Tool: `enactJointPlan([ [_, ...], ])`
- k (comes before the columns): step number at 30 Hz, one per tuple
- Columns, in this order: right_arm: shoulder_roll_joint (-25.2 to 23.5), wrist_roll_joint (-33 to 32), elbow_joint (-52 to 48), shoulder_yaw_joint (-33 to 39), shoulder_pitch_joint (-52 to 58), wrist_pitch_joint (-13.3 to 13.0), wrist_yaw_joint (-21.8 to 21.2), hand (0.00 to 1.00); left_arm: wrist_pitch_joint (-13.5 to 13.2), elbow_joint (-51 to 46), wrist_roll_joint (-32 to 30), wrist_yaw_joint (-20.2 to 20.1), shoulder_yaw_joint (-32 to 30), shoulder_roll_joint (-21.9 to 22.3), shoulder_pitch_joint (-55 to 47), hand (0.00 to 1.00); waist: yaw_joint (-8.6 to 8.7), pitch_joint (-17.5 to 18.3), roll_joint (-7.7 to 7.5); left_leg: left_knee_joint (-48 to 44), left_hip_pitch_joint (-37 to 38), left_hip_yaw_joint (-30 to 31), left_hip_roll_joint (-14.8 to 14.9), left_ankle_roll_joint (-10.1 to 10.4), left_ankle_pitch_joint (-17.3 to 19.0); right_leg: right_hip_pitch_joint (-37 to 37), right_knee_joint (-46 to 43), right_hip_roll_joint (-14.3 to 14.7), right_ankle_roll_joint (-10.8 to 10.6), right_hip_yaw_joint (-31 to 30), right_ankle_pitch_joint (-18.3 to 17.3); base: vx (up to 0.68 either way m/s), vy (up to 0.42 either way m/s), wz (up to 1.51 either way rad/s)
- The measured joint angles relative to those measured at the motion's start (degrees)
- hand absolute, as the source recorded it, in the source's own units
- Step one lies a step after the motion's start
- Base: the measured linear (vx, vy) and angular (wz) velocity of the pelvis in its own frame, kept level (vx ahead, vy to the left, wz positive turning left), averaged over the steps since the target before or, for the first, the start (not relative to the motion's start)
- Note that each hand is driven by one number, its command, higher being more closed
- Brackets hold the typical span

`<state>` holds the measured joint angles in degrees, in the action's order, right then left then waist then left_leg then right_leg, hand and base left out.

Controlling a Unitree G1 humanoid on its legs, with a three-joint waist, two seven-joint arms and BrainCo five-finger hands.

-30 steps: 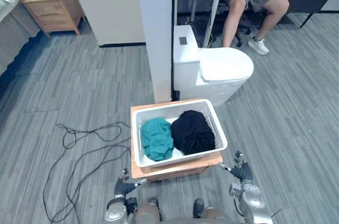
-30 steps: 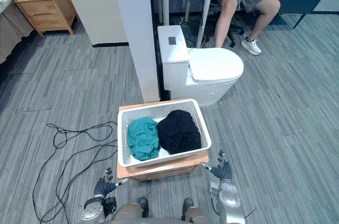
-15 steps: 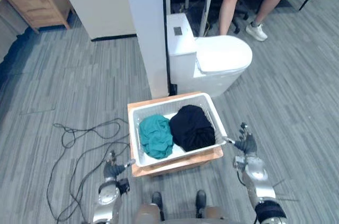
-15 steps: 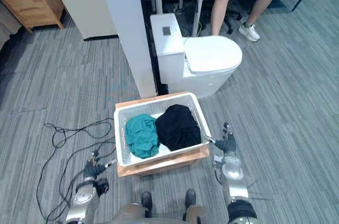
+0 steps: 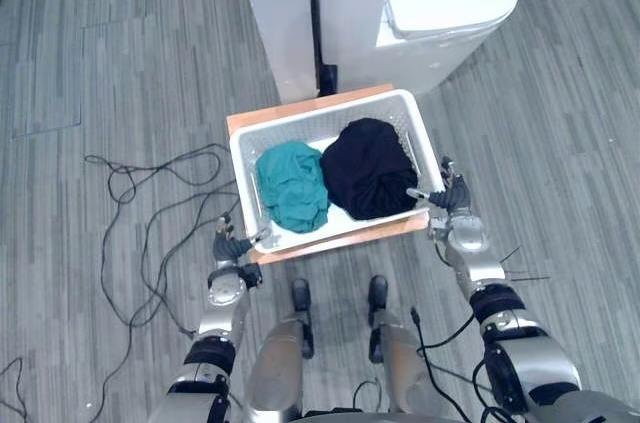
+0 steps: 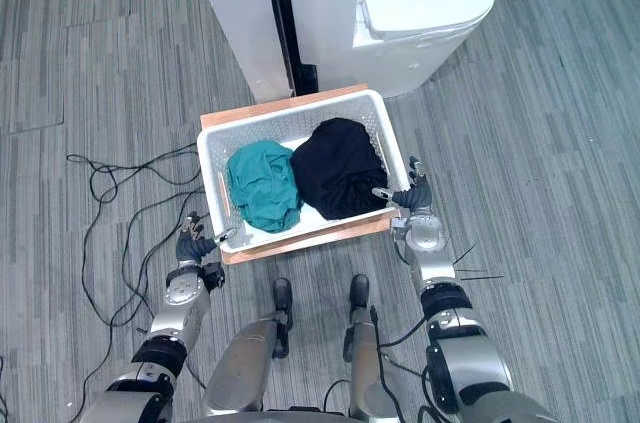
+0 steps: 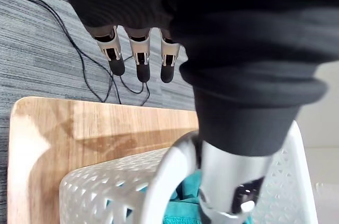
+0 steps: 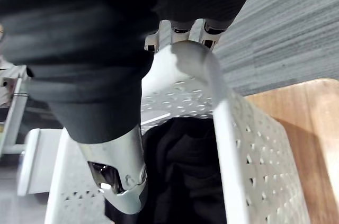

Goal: Pick up the laundry basket with both hands and put the clothes into the washing machine.

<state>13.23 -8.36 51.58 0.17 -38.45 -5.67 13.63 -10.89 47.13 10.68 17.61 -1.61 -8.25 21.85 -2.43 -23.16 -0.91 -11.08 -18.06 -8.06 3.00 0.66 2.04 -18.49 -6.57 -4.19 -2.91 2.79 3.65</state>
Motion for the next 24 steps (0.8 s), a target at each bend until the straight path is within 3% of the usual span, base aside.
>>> enactJointPlan([
  [1, 0.0, -0.1, 1.2, 0.1, -1.6, 0.1, 0.1, 1.00, 0.5, 1.0, 0.0, 0.1, 0.2, -0.1, 1.8, 1.00, -0.01, -0.8, -0.13, -0.2, 0.0, 0.0, 0.0, 0.0, 0.0, 0.0, -0.2, 0.0, 0.0, 0.0, 0.0, -0.03, 0.011, 0.03],
  [14, 0.2, -1.8, 0.2, -0.7, -2.8, 0.9, 0.1, 1.00, 1.9, -0.4, -2.4, 0.3, 3.9, -5.1, 8.3, 1.00, 0.24, -2.8, -0.76, -0.8, -1.9, 0.1, 0.1, -0.1, -0.1, -1.6, 0.0, 0.0, 0.0, 0.0, 0.5, 0.00, 0.004, 0.00],
  [24, -0.6, 0.1, -13.1, -2.2, 11.9, 1.3, 0.1, 1.00, 3.2, -13.7, -3.9, -1.6, 5.9, -5.5, -4.7, 1.00, 0.78, -2.5, -0.88, 3.7, 4.8, -0.4, -0.1, 0.1, -0.2, 4.7, 3.9, 0.3, 0.0, -0.2, 0.5, 0.05, 0.012, -0.02],
])
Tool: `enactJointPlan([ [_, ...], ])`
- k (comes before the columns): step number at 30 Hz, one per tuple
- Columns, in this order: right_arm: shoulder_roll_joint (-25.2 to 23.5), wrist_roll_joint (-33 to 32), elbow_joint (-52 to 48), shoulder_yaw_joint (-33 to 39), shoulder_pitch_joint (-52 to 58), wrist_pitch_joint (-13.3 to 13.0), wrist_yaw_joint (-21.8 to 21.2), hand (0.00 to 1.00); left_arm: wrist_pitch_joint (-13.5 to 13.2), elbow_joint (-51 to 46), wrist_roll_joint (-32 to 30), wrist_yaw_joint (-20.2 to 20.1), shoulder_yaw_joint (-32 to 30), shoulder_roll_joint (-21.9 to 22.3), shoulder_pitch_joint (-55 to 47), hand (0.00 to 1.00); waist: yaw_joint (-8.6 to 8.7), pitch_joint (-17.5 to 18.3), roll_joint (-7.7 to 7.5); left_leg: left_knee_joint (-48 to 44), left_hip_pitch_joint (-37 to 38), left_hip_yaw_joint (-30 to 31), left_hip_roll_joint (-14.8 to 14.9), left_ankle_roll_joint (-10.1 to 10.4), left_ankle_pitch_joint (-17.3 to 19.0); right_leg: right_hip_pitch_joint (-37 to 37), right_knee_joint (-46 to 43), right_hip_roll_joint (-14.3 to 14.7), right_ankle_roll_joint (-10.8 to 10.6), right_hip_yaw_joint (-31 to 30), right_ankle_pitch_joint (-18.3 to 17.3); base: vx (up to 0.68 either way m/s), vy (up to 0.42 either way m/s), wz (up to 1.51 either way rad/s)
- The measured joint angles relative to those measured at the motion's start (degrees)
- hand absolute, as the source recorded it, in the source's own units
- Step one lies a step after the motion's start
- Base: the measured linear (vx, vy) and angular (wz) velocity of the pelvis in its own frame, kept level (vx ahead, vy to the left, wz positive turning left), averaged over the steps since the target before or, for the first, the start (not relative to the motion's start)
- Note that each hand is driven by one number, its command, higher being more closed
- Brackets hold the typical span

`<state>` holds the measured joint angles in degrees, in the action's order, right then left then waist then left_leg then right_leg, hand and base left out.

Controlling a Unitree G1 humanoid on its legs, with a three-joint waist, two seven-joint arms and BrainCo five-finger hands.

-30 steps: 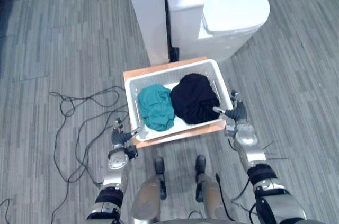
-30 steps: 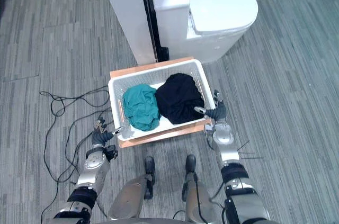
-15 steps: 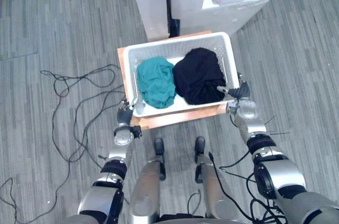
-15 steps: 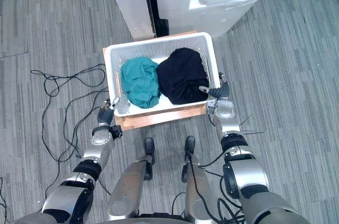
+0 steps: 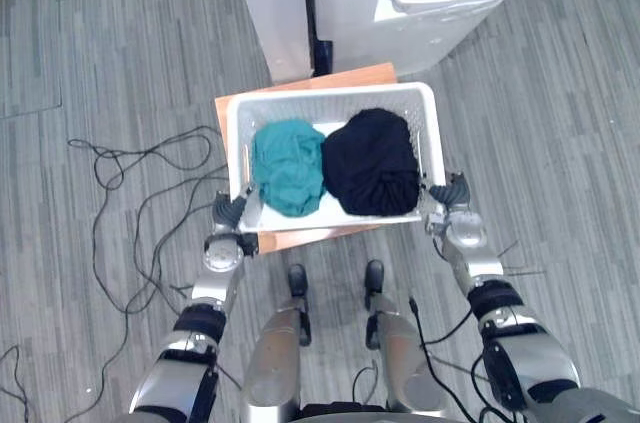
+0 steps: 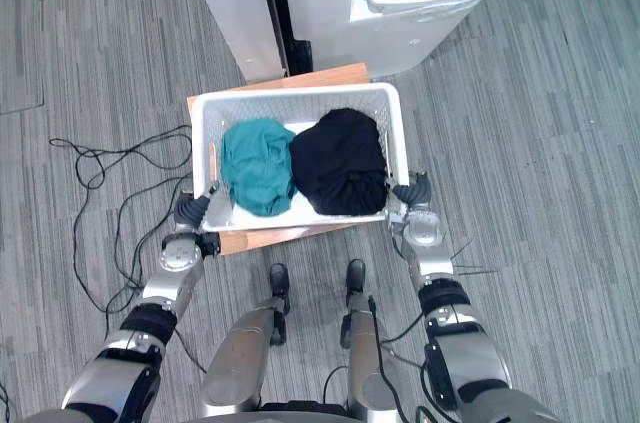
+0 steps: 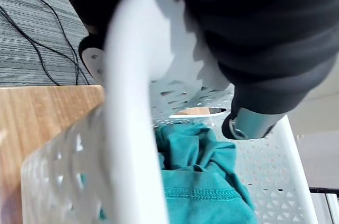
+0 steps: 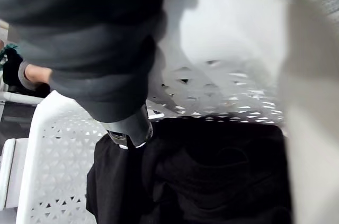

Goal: Pick up the laundry basket with both hands and put the clothes into the washing machine.

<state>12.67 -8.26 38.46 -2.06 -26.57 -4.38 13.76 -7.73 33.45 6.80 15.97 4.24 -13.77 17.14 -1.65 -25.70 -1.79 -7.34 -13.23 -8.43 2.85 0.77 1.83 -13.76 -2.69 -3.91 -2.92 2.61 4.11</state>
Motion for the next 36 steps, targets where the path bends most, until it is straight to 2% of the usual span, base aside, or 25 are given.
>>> enactJointPlan([
  [3, -0.1, 1.3, -4.5, 0.3, 4.8, 0.7, -0.3, 1.00, 0.0, -6.1, -1.1, -1.5, -0.1, 0.1, -5.2, 1.00, 0.70, 1.7, 0.02, 1.3, 1.5, 0.1, 0.0, 0.1, -0.1, 1.5, 1.2, 0.1, 0.0, 0.1, 0.0, 0.08, 0.005, 0.02],
  [5, -1.3, 2.2, -9.6, 1.8, 10.6, 0.7, -0.8, 1.00, 0.0, -10.4, -1.2, -2.8, -0.2, 1.0, -10.4, 1.00, 0.82, 5.1, 0.13, 2.1, 2.5, 0.6, 0.0, 0.1, -0.1, 2.7, 2.3, 0.2, 0.0, 0.1, 0.0, 0.12, -0.005, -0.02],
  [10, -3.4, 2.2, -22.3, 4.6, 21.7, 0.6, -1.9, 1.00, -1.5, -21.9, 0.4, -4.4, -0.4, 4.1, -21.0, 1.00, 0.95, 9.9, 0.36, 2.9, 6.2, 2.3, 0.0, 0.3, 0.1, 6.5, 3.1, 0.3, 0.0, 0.0, -0.4, 0.08, -0.008, 0.02],
  [12, -3.8, 2.2, -26.4, 4.7, 24.2, 0.2, -1.9, 1.00, -2.0, -25.3, 1.5, -4.8, -0.4, 4.4, -23.7, 1.00, 0.91, 11.2, 0.42, 2.8, 6.6, 2.4, 0.2, 0.8, 0.8, 6.9, 3.1, 0.6, -0.1, -0.6, -0.9, -0.01, -0.001, -0.06],
  [16, -5.2, 2.6, -32.1, 4.5, 27.5, 0.1, -2.5, 1.00, -2.9, -30.7, 4.6, -4.8, -1.0, 5.2, -29.6, 1.00, 0.80, 11.5, 0.75, -1.6, 7.3, 1.8, 0.8, 1.3, 3.6, 8.0, 2.6, 1.2, -0.3, -3.1, -1.3, -0.09, 0.005, -0.30],
  [17, -5.5, 2.8, -35.1, 4.4, 29.6, 0.1, -2.5, 1.00, -3.0, -32.2, 5.1, -4.9, -1.0, 5.9, -31.5, 1.00, 0.70, 11.9, 0.83, -2.7, 6.9, 2.1, 0.6, 2.0, 5.1, 7.2, 2.7, 1.5, -0.1, -4.6, -1.6, -0.11, 0.025, -0.42],
  [20, -6.0, 3.4, -40.2, 4.4, 33.4, 0.1, -2.7, 1.00, -2.9, -33.2, 6.2, -4.9, -0.4, 6.2, -33.7, 1.00, 0.87, 13.6, 0.73, -2.9, 6.9, 1.4, -0.1, 1.3, 6.1, 5.5, 2.6, 1.9, -0.6, -8.3, -1.0, -0.04, 0.047, -0.67],
  [22, -6.2, 3.4, -44.1, 4.9, 35.9, 0.1, -2.4, 1.00, -2.9, -33.9, 6.7, -4.9, 0.5, 6.3, -34.1, 1.00, 1.19, 14.5, 0.69, -5.1, 6.7, -2.4, 0.4, 1.0, 7.5, 3.9, 2.3, 2.7, -1.0, -12.6, 0.7, -0.01, 0.068, -1.22],
  [25, -6.2, 3.2, -47.4, 5.5, 35.9, -0.1, -1.9, 1.00, -3.8, -35.9, 7.2, -4.9, 0.8, 6.3, -33.5, 1.00, 2.37, 14.7, 0.66, -12.8, 4.3, -9.1, 3.0, -0.1, 12.3, 0.7, 2.2, 5.4, -1.7, -20.1, 3.8, -0.03, 0.057, -1.67],
  [26, -6.5, 3.1, -47.4, 5.6, 35.6, -0.5, -1.5, 1.00, -4.0, -35.9, 7.2, -4.8, 0.8, 5.9, -32.8, 1.00, 2.95, 15.0, 0.29, -13.6, 4.1, -13.3, 4.6, -0.7, 13.3, -0.6, 4.1, 5.4, 0.7, -17.9, 4.7, -0.09, 0.021, -1.76],
  [27, -6.6, 3.1, -47.3, 5.9, 35.2, -0.5, -1.5, 1.00, -3.9, -35.7, 7.3, -4.8, 0.8, 5.8, -32.1, 1.00, 3.37, 14.9, 0.44, -13.6, 4.1, -15.7, 5.4, -1.2, 13.6, -1.0, 4.0, 4.7, 2.7, -14.1, 3.2, -0.11, 0.005, -1.81],
  [28, -7.0, 3.1, -46.8, 5.9, 34.7, -0.6, -1.4, 1.00, -3.9, -35.5, 7.2, -4.7, 0.7, 5.4, -31.3, 1.00, 3.71, 15.0, 0.68, -13.4, 4.5, -20.0, 7.2, -1.2, 13.6, -4.0, 0.8, 3.0, 5.7, -2.7, 1.0, -0.07, -0.004, -1.91],
  [29, -7.5, 3.1, -45.5, 6.1, 34.5, -0.7, -1.4, 1.00, -3.7, -34.9, 7.2, -4.7, 0.7, 5.0, -30.9, 1.00, 3.77, 15.0, 0.56, -12.6, 6.2, -24.4, 8.4, -1.2, 13.6, -6.0, -4.1, 0.4, 7.1, 10.8, -0.4, -0.01, 0.018, -1.94],
  [30, -7.6, 3.1, -44.7, 6.0, 34.4, -0.7, -1.4, 1.00, -3.6, -34.5, 7.1, -4.7, 0.7, 5.0, -30.9, 1.00, 3.75, 15.1, 0.50, -12.3, 7.6, -26.7, 8.8, -1.2, 13.6, -5.9, -6.4, -1.1, 8.0, 17.0, -1.4, 0.04, -0.011, -1.89],
  [31, -7.6, 3.1, -42.7, 6.0, 34.2, -0.7, -1.4, 1.00, -3.2, -33.7, 7.1, -4.7, 0.9, 5.0, -30.9, 1.00, 3.75, 15.1, 0.43, -11.9, 10.5, -30.8, 9.3, -1.2, 13.6, -4.2, -10.4, -3.9, 10.0, 28.0, -4.3, 0.05, -0.077, -1.73],
  [32, -7.5, 3.1, -41.2, 5.9, 34.1, -0.8, -1.4, 1.00, -2.9, -33.3, 7.1, -4.7, 1.1, 4.9, -30.9, 1.00, 3.93, 15.3, 0.23, -11.8, 12.8, -33.9, 9.5, -0.3, 14.2, -2.0, -13.4, -6.4, 11.6, 35.0, -7.2, 0.05, -0.117, -1.69],
  [33, -7.3, 3.0, -40.7, 5.9, 34.1, -0.9, -1.4, 1.00, -2.8, -33.3, 7.1, -4.7, 1.2, 5.0, -30.9, 1.00, 3.92, 15.5, 0.43, -12.4, 13.5, -35.0, 9.9, 1.1, 15.1, -1.3, -13.7, -6.5, 9.3, 36.5, -7.7, 0.10, -0.170, -1.65],
  [34, -6.8, 2.6, -39.6, 5.5, 33.0, -1.0, -1.4, 1.00, -2.7, -32.9, 7.2, -4.7, 1.2, 4.8, -30.6, 1.00, 3.97, 15.6, 1.23, -15.5, 13.8, -36.0, 11.9, 3.5, 17.1, -2.3, -14.6, -4.3, 8.2, 34.1, -8.0, 0.14, -0.193, -1.59],
  [36, -5.8, 2.2, -38.4, 5.0, 33.2, -0.9, -1.4, 1.00, -2.2, -31.5, 7.2, -4.7, 1.7, 4.6, -30.2, 1.00, 3.69, 15.6, 1.31, -25.1, 13.0, -34.1, 16.9, 2.8, 17.7, -2.3, -14.7, -0.4, 8.1, 29.4, -9.5, 0.17, -0.212, -1.48],
])
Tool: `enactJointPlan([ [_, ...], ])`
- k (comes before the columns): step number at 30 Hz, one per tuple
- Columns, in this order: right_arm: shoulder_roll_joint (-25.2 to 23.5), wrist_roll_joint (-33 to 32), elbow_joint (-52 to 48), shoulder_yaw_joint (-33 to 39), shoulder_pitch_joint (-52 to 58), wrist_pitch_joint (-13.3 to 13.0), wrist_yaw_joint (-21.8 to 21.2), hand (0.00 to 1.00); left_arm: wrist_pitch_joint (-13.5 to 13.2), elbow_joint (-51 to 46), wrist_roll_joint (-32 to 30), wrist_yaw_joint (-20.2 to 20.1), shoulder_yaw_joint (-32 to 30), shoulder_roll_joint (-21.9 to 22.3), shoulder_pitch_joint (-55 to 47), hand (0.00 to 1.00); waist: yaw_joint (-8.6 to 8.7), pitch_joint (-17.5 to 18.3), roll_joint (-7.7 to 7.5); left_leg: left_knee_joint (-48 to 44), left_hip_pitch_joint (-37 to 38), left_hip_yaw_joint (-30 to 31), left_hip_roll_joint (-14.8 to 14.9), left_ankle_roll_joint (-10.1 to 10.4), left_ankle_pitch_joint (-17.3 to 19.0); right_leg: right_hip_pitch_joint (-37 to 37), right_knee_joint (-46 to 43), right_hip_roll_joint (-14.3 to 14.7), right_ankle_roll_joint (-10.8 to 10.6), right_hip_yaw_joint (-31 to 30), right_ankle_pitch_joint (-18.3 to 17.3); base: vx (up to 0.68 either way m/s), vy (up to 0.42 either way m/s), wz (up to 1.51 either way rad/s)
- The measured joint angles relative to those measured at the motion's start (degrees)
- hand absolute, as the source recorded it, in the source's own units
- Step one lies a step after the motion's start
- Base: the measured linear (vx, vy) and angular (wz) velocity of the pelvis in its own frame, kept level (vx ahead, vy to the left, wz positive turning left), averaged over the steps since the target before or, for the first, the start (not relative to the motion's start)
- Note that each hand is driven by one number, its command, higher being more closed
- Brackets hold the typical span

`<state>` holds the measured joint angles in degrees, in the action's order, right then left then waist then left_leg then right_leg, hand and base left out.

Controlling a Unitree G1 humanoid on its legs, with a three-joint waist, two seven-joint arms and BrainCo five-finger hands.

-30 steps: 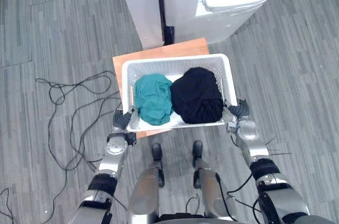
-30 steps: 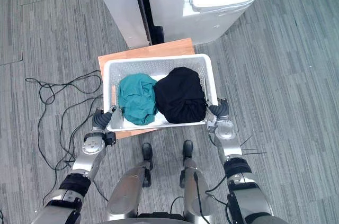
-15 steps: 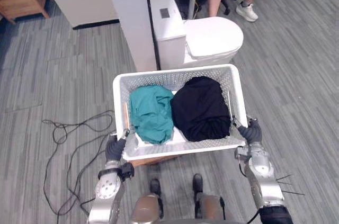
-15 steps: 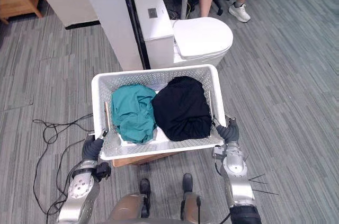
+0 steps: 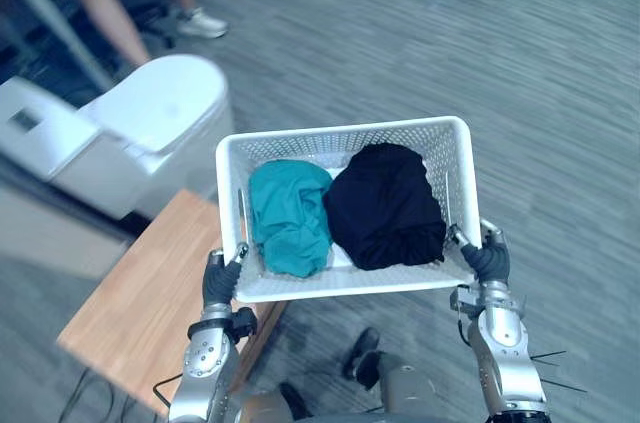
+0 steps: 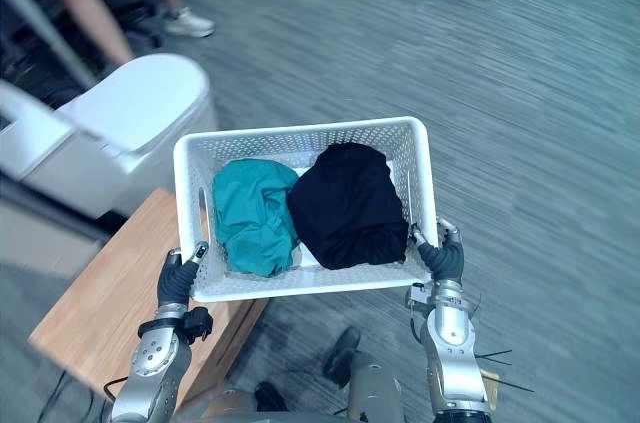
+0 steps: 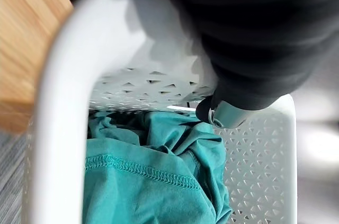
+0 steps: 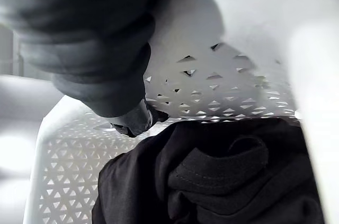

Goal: Pick up the laundry basket with both hands and put the clothes into the washing machine.

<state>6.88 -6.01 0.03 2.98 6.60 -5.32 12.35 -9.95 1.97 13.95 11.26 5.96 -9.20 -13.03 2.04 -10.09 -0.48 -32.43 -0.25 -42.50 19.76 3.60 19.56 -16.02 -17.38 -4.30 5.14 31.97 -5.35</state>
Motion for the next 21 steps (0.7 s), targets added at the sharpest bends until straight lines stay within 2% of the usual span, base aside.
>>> enactJointPlan([
  [1, 1.0, -0.1, 0.5, -0.5, 0.0, 0.0, 0.0, 1.00, 0.1, 0.5, 0.0, 0.0, 0.3, 0.1, -0.7, 1.00, -0.39, 0.0, 0.39, -8.5, -1.9, 2.8, 3.5, -2.9, 0.1, 0.8, 0.1, 2.5, -0.1, -2.5, -0.6, 0.15, -0.160, -1.35],
  [2, 2.2, -0.1, 0.8, -0.8, 0.0, 0.0, 0.0, 1.00, 0.1, 1.1, 0.1, 0.0, 0.9, 0.1, -1.3, 1.00, -0.75, -0.1, 0.85, -17.3, -4.6, 8.8, 5.2, -5.0, 1.1, 1.9, 0.2, 4.8, 0.3, -4.8, -1.1, 0.18, -0.130, -1.75],
  [3, 3.5, -0.1, 0.9, -1.1, 0.1, 0.1, 0.0, 1.00, 0.2, 1.4, 0.1, 0.0, 1.7, 0.1, -2.4, 1.00, -1.41, -0.2, 1.05, -24.0, -8.1, 17.6, 3.4, -4.8, 1.4, 3.4, 0.8, 6.9, 0.7, -7.8, -1.4, 0.16, -0.037, -1.64],
  [4, 4.2, -0.1, 0.9, -1.2, 0.3, 0.1, 0.0, 1.00, 0.2, 1.6, 0.3, 0.0, 2.1, 0.5, -3.0, 1.00, -1.43, -0.2, 1.05, -25.3, -10.4, 23.3, 0.3, -4.3, 1.4, 4.5, 1.2, 7.6, 1.0, -9.7, -1.5, 0.20, 0.012, -1.48],
  [5, 4.9, -0.1, 0.9, -1.4, 0.4, 0.1, 0.0, 1.00, 0.2, 1.8, 0.8, 0.0, 2.4, 1.1, -3.7, 1.00, -1.47, -0.2, 1.02, -24.6, -12.5, 27.5, -3.1, -4.2, 1.6, 5.5, 1.8, 8.0, 1.5, -11.9, -1.9, 0.27, 0.094, -1.36],
  [6, 5.5, -0.1, 0.9, -1.9, 0.4, 0.1, -0.1, 1.00, 0.1, 2.0, 1.3, 0.0, 2.4, 1.3, -4.4, 1.00, -2.07, -0.3, 1.13, -20.0, -15.7, 32.0, -7.7, -3.4, 2.0, 7.4, 3.5, 8.1, 1.5, -14.6, -1.9, 0.28, 0.108, -1.22],
  [7, 5.6, -0.1, 0.9, -2.0, 0.5, 0.1, -0.1, 1.00, 0.1, 2.1, 1.3, 0.0, 2.5, 1.6, -4.6, 1.00, -2.66, -0.3, 1.16, -17.3, -16.8, 33.1, -9.0, -3.4, 1.9, 8.2, 4.4, 8.1, 1.5, -15.4, -1.9, 0.29, 0.139, -1.27],
  [8, 6.0, -0.1, 0.9, -2.6, 0.5, 0.1, -0.2, 1.00, 0.1, 2.1, 1.3, -0.1, 2.4, 1.5, -5.1, 1.00, -3.46, -0.5, 1.42, -11.0, -18.9, 35.4, -11.3, -2.5, 1.4, 10.0, 6.7, 8.1, 1.5, -16.4, -1.8, 0.20, 0.106, -0.82],
  [9, 6.2, -0.1, 0.9, -2.9, 0.5, 0.1, -0.2, 1.00, 0.0, 2.1, 1.3, -0.1, 2.3, 1.5, -5.4, 1.00, -3.67, -0.6, 1.67, -7.5, -19.7, 36.5, -12.2, -1.6, 0.9, 11.0, 7.9, 8.1, 1.4, -16.5, -1.8, 0.27, 0.147, -0.89],
  [10, 6.2, -0.1, 0.9, -3.2, 0.6, 0.1, -0.2, 1.00, 0.1, 2.1, 1.3, -0.1, 2.3, 1.6, -6.0, 1.00, -4.37, -0.7, 2.08, 0.5, -21.0, 37.9, -13.3, 0.8, -1.1, 12.6, 10.1, 8.0, 0.7, -17.2, -1.3, 0.30, 0.165, -0.75],
  [11, 6.2, -0.1, 0.9, -3.3, 0.7, 0.2, -0.2, 1.00, 0.2, 2.1, 1.3, -0.1, 2.1, 1.8, -6.1, 1.00, -4.77, -0.7, 2.21, 6.4, -21.1, 37.9, -13.8, 1.6, -5.5, 14.2, 12.1, 8.1, -0.2, -18.2, -0.8, 0.32, 0.172, -0.72],
  [12, 6.2, -0.1, 0.9, -3.5, 0.9, 0.2, -0.2, 1.00, 0.3, 2.1, 1.2, -0.1, 1.8, 2.0, -6.4, 1.00, -5.36, -0.6, 2.17, 7.8, -20.5, 37.5, -14.1, 0.9, -8.1, 15.0, 13.1, 8.1, -0.9, -19.1, -0.8, 0.37, 0.174, -0.58],
  [13, 6.0, -0.1, 0.8, -3.5, 1.2, 0.2, -0.1, 1.00, 0.3, 1.9, 1.2, -0.1, 1.7, 2.2, -6.3, 1.00, -6.09, -0.3, 1.90, 8.6, -20.1, 37.3, -15.1, -1.9, -10.5, 15.8, 14.1, 7.6, -2.4, -20.4, -0.9, 0.40, 0.182, -0.38],
  [15, 5.6, -0.1, 0.8, -3.5, 1.4, 0.2, -0.1, 1.00, 0.7, 1.5, 1.2, -0.2, 1.2, 2.5, -6.4, 1.00, -6.21, 0.1, 1.38, 7.5, -19.9, 36.3, -16.1, -5.0, -10.5, 15.4, 11.5, 5.9, -5.1, -21.1, -3.5, 0.52, 0.234, -0.22],
  [16, 4.9, -0.1, 0.8, -3.5, 2.2, 0.2, -0.1, 1.00, 0.7, 1.3, 1.2, -0.2, 1.2, 2.2, -7.1, 1.00, -6.28, 0.7, 0.40, 7.4, -18.0, 34.8, -17.1, -7.9, -9.0, 13.0, 3.6, 3.3, -8.4, -21.7, -7.5, 0.58, 0.252, -0.05],
  [17, 4.5, 0.0, 1.4, -3.5, 2.5, 0.2, -0.2, 1.00, 0.9, 1.3, 1.2, -0.2, 1.2, 2.3, -7.7, 1.00, -6.01, 0.9, 0.17, 5.9, -16.6, 34.4, -18.4, -9.8, -7.0, 8.6, -9.6, 0.9, -9.5, -23.4, -9.2, 0.41, 0.173, 0.05],
  [18, 4.4, 0.0, 1.9, -3.5, 2.6, 0.3, -0.3, 1.00, 1.1, 1.0, 1.1, -0.2, 1.2, 2.1, -7.9, 1.00, -5.76, 0.9, 0.05, 5.4, -15.5, 34.4, -19.2, -10.4, -6.0, 6.6, -16.1, -0.5, -9.8, -23.7, -9.0, 0.52, 0.219, 0.19],
  [19, 4.0, 0.1, 3.0, -3.5, 2.8, 0.3, -0.3, 1.00, 1.6, 0.6, 1.0, -0.2, 1.2, 1.8, -7.9, 1.00, -5.79, 0.6, -0.39, 5.6, -11.9, 34.3, -20.8, -11.4, -3.9, 3.3, -28.5, -3.5, -10.6, -24.0, -6.8, 0.43, 0.161, 0.17],
  [21, 3.0, 0.2, 4.3, -3.5, 2.9, 0.6, -0.3, 1.00, 2.2, 0.2, 0.5, 0.0, 1.2, 1.2, -8.3, 1.00, -5.77, 0.5, -0.01, 7.8, -5.2, 34.5, -21.7, -11.9, -1.6, 0.1, -39.9, -5.9, -7.5, -23.2, -8.8, 0.59, 0.152, 0.09],
])
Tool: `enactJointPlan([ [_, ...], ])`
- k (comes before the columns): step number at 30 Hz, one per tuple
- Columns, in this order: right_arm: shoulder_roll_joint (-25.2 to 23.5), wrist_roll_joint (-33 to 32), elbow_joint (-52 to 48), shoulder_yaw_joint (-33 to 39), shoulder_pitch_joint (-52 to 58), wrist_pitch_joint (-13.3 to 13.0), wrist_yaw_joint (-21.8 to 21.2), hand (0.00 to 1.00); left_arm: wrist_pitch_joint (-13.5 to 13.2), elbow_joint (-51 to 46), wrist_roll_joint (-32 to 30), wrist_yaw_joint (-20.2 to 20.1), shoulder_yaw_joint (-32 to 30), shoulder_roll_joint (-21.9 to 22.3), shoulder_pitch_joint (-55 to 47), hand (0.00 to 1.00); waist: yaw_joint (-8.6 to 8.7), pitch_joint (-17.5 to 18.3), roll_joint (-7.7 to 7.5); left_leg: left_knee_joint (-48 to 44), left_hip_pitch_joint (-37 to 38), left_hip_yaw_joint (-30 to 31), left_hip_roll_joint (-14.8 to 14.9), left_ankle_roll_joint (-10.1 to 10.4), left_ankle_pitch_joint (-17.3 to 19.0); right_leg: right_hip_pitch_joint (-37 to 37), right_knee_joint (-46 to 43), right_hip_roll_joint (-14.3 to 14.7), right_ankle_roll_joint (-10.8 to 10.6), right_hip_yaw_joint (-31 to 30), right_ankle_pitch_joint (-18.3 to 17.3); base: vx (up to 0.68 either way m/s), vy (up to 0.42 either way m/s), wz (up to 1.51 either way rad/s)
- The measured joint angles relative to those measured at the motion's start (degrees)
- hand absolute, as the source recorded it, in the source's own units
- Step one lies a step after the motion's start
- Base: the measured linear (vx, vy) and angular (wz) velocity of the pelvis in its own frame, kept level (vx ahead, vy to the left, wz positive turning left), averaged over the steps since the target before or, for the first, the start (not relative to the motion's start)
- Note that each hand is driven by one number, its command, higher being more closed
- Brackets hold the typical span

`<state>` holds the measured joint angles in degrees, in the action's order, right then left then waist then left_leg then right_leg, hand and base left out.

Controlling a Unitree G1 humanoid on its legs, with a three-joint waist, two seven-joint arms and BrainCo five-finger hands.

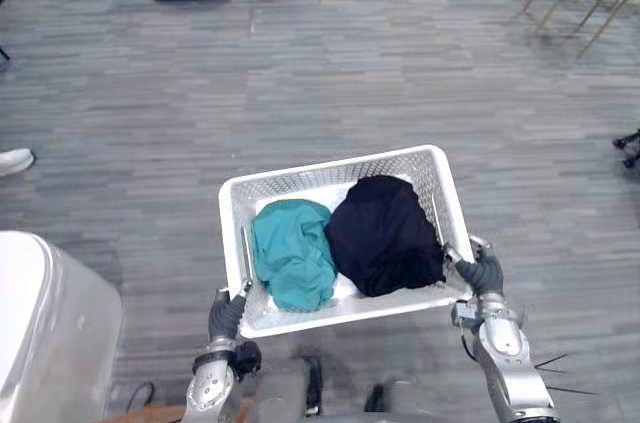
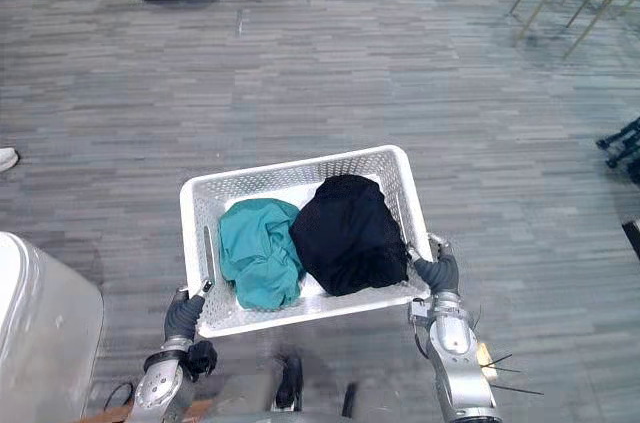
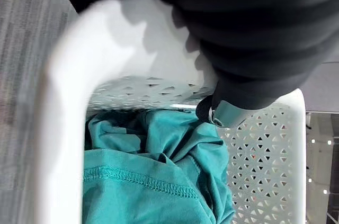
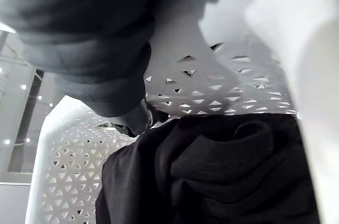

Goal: Pick up the laundry basket with both hands and put the clothes into the washing machine.

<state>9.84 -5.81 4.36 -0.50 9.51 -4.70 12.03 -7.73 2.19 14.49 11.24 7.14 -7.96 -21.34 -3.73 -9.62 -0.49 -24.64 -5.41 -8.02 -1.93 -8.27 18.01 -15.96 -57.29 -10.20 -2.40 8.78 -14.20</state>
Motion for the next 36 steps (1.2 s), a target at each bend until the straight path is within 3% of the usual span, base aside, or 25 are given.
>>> enactJointPlan([
  [2, -0.4, 0.0, 0.1, 0.0, -0.2, -0.1, -0.1, 1.00, 0.0, -0.8, -0.1, 0.0, 0.0, -0.8, 0.0, 1.00, 0.54, 0.4, 0.75, 4.4, 5.2, 1.1, 0.2, 0.1, 0.5, -3.5, 0.8, -0.5, 1.2, 2.7, -1.4, 0.58, 0.063, 0.19],
  [5, 0.1, -0.4, 0.1, 0.2, -1.7, -1.0, -0.1, 1.00, 0.0, -2.1, -0.5, 0.0, 0.0, -1.9, 1.7, 1.00, 2.63, -0.1, 2.23, 11.4, 11.0, 3.3, 2.2, 1.7, 1.4, -10.9, 18.5, 2.3, 0.6, 5.2, -0.3, 0.58, -0.018, 0.22],
  [6, 0.3, -0.7, 0.1, 0.3, -1.7, -1.0, -0.1, 1.00, 0.0, -2.1, -1.3, 0.0, 0.0, -2.2, 2.8, 1.00, 3.72, -0.2, 2.73, 14.6, 14.8, 3.5, 3.3, 3.3, 1.8, -11.9, 38.3, 4.3, -1.8, 5.2, 8.0, 0.57, -0.064, 0.20],
  [7, 0.1, -0.8, 0.1, 0.3, -1.5, -1.0, 0.0, 1.00, 0.0, -2.1, -1.6, 0.0, 0.0, -2.5, 3.0, 1.00, 4.20, 0.0, 1.93, 15.4, 16.2, 3.7, 2.8, 3.8, 1.9, -12.3, 44.3, 4.3, -2.9, 5.1, 11.1, 0.63, -0.107, 0.33],
  [8, 0.4, -0.9, 0.1, 0.4, -1.4, -1.0, 0.0, 1.00, 0.0, -1.8, -1.8, 0.0, 0.2, -2.6, 3.1, 1.00, 5.28, 0.1, 1.34, 15.9, 19.5, 4.9, 2.5, 6.6, 3.5, -13.4, 50.3, 4.1, -1.9, 4.6, 15.4, 0.70, -0.157, 0.44],
  [9, 0.4, -0.7, 0.1, 0.4, -0.4, -1.0, 0.0, 1.00, 0.2, -1.4, -1.8, 0.0, 0.5, -2.6, 2.8, 1.00, 6.18, 0.7, 0.38, 15.6, 23.2, 6.4, 2.3, 8.3, 4.4, -12.9, 53.2, 4.0, 1.0, 4.1, 17.7, 0.75, -0.190, 0.45],
  [10, 0.8, -0.7, 0.2, 0.6, 0.0, -1.0, 0.1, 1.00, 0.3, -0.8, -1.9, 0.0, 0.9, -1.9, 3.1, 1.00, 6.53, 1.0, 1.44, 14.8, 24.6, 7.6, 3.2, 8.9, 4.8, -12.8, 51.0, 4.6, 2.9, 3.0, 24.7, 1.01, -0.246, 0.31],
  [11, 1.7, -0.5, 1.0, 1.2, 0.1, -0.9, 0.2, 1.00, 0.6, 0.1, -2.2, 0.0, 1.3, -0.3, 3.8, 1.00, 6.32, 2.7, 4.65, 9.3, 23.9, 9.7, 6.3, 9.6, 4.5, -14.5, 43.1, 6.1, 4.7, 4.7, 28.7, 0.85, -0.201, 0.05],
  [12, 2.2, -0.4, 1.0, 1.6, 0.1, -0.9, 0.2, 1.00, 0.7, 0.7, -3.0, 0.0, 1.5, 0.2, 4.5, 1.00, 6.14, 2.8, 6.15, 5.0, 22.7, 9.8, 7.5, 10.9, 3.8, -15.0, 39.8, 6.8, 5.5, 5.8, 26.9, 0.99, -0.248, -0.06],
  [13, 2.6, -0.4, 1.0, 1.8, -0.2, -0.9, 0.2, 1.00, 0.7, 0.9, -3.5, 0.0, 1.5, 0.5, 5.3, 1.00, 5.99, 2.6, 7.81, -6.7, 18.4, 9.6, 9.7, 16.6, -1.4, -14.3, 35.4, 8.3, 6.4, 6.9, 22.0, 0.78, -0.232, -0.15],
  [14, 2.9, -0.4, 1.0, 1.7, -0.3, -0.7, 0.2, 1.00, 0.8, 1.0, -3.8, 0.0, 1.5, 0.8, 5.2, 1.00, 5.32, 1.8, 8.40, -21.6, 12.7, 9.3, 11.5, 20.0, -17.7, -9.5, 35.0, 10.1, 6.6, 6.6, 17.8, 0.79, -0.238, -0.12],
  [15, 2.9, -0.4, 1.0, 1.8, -0.3, -0.6, 0.3, 1.00, 0.8, 1.0, -3.8, 0.0, 1.5, 0.9, 5.0, 1.00, 5.07, 1.6, 8.82, -27.7, 10.3, 9.2, 12.5, 20.5, -18.4, -6.9, 35.8, 10.7, 6.4, 6.8, 16.7, 0.76, -0.197, -0.06],
  [16, 2.7, -0.5, 0.9, 1.8, 0.0, -0.5, 0.5, 1.00, 0.8, 0.8, -3.8, 0.0, 1.6, 1.0, 4.7, 1.00, 4.61, 1.2, 8.72, -39.9, 4.3, 8.2, 14.7, 18.7, -15.7, -1.2, 37.8, 12.0, 6.8, 6.9, 14.9, 0.70, -0.139, 0.00],
  [17, 2.5, -0.6, 0.4, 1.8, 0.0, -0.5, 0.7, 1.00, 0.7, 0.6, -3.8, 0.0, 1.6, 0.7, 4.4, 1.00, 3.62, 0.7, 7.96, -46.7, -1.5, 5.7, 15.7, 13.7, -11.5, 5.3, 40.4, 12.4, 7.0, 6.2, 12.9, 0.67, -0.113, -0.01],
  [19, 2.5, -0.6, -0.8, 1.8, -0.2, -0.6, 0.9, 1.00, 0.3, 0.0, -3.6, 0.0, 1.6, 0.4, 4.2, 1.00, 2.05, 0.1, 7.11, -45.6, -8.0, 1.9, 15.6, 11.1, -6.7, 12.1, 44.8, 12.3, 6.7, 4.6, 11.0, 0.63, -0.026, -0.14],
  [21, 2.7, -0.7, -1.2, 1.8, -0.9, -0.8, 1.1, 1.00, -0.3, -1.3, -3.4, 0.0, 1.6, 0.4, 3.6, 1.00, 0.67, -0.2, 6.62, -34.5, -15.0, 0.2, 13.3, 8.9, -4.0, 18.0, 49.9, 11.6, 4.8, 3.1, 9.6, 0.61, 0.074, -0.20],
  [23, 3.0, -1.1, 0.7, 1.6, -3.1, -1.1, 1.2, 1.00, -0.3, -3.0, -3.4, 0.0, 1.4, 0.7, 2.8, 1.00, -0.68, -0.2, 6.63, -5.8, -18.0, 0.9, 8.9, 11.5, -6.2, 23.8, 54.1, 9.6, 1.5, 1.6, 7.3, 0.65, 0.207, -0.27],
  [24, 3.0, -1.1, 1.4, 1.5, -3.7, -1.1, 1.2, 1.00, -0.2, -3.3, -3.5, 0.0, 1.3, 0.7, 2.5, 1.00, -0.85, -0.2, 6.63, -0.6, -18.2, 1.5, 8.4, 12.7, -7.7, 25.1, 55.0, 9.2, 0.8, 1.3, 6.8, 0.63, 0.239, -0.35],
  [25, 2.8, -1.2, 2.7, 1.4, -4.3, -1.1, 1.3, 1.00, -0.1, -3.7, -3.7, 0.0, 1.3, 0.6, 2.2, 1.00, -1.84, -0.3, 5.78, 4.7, -16.8, 0.8, 7.2, 12.1, -16.7, 27.7, 56.2, 7.7, -0.8, 0.1, 5.2, 0.70, 0.263, -0.33],
  [26, 2.3, -1.4, 4.2, 1.0, -4.7, -1.1, 1.5, 1.00, 0.3, -4.1, -3.7, 0.2, 1.3, 0.4, 2.2, 1.00, -2.12, 0.8, 3.46, 3.5, -15.8, -0.5, 4.2, 5.8, -17.2, 29.3, 56.3, 4.9, -1.5, -0.9, 4.6, 0.87, 0.314, -0.25],
  [27, 2.5, -1.5, 4.4, 1.1, -4.8, -1.1, 1.5, 1.00, 0.6, -4.5, -3.8, 0.3, 1.3, 0.5, 2.2, 1.00, -1.85, 1.1, 2.95, 1.2, -16.5, -0.9, 3.7, 3.3, -16.1, 29.6, 55.7, 4.1, -1.7, -1.0, 4.6, 0.92, 0.339, -0.05],
  [29, 2.8, -1.4, 5.6, 1.2, -5.0, -1.1, 1.5, 1.00, 1.3, -4.7, -4.0, 0.3, 1.4, 1.0, 2.0, 1.00, -2.22, 1.3, 2.26, -5.0, -16.3, -3.3, 3.3, 0.3, -10.3, 26.5, 44.6, 1.9, -3.5, -2.9, 4.2, 0.66, 0.271, -0.16],
  [31, 1.9, 0.0, 6.2, 1.6, -4.3, -1.1, 1.5, 1.00, 1.7, -4.8, -4.0, 0.3, 1.9, 0.0, 1.6, 1.00, -1.83, 1.0, 1.60, -3.9, -9.4, -3.5, 1.0, 0.2, -4.9, 15.1, 13.6, -1.6, -10.0, -6.9, 8.2, 0.61, 0.268, -0.23],
  [33, 0.1, 0.3, 6.2, 1.9, -1.3, -1.1, 1.5, 1.00, 2.3, -4.9, -4.0, 0.4, 2.0, -0.5, 1.4, 1.00, -0.11, 0.5, 1.06, 0.4, 0.8, -2.7, -1.8, 0.2, -2.4, 8.0, -6.9, -3.3, -5.8, -7.0, 6.6, 0.54, 0.197, 0.14],
  [36, -1.0, 0.3, 5.8, 2.0, 0.3, -1.1, 1.5, 1.00, 2.4, -5.6, -4.1, 0.4, 2.5, -2.1, 1.5, 1.00, 1.71, 0.6, 1.36, 8.1, 10.1, -0.4, -2.3, 0.5, -2.3, 0.2, -6.4, -2.8, -3.0, -0.1, 2.5, 0.61, 0.153, 0.23],
])
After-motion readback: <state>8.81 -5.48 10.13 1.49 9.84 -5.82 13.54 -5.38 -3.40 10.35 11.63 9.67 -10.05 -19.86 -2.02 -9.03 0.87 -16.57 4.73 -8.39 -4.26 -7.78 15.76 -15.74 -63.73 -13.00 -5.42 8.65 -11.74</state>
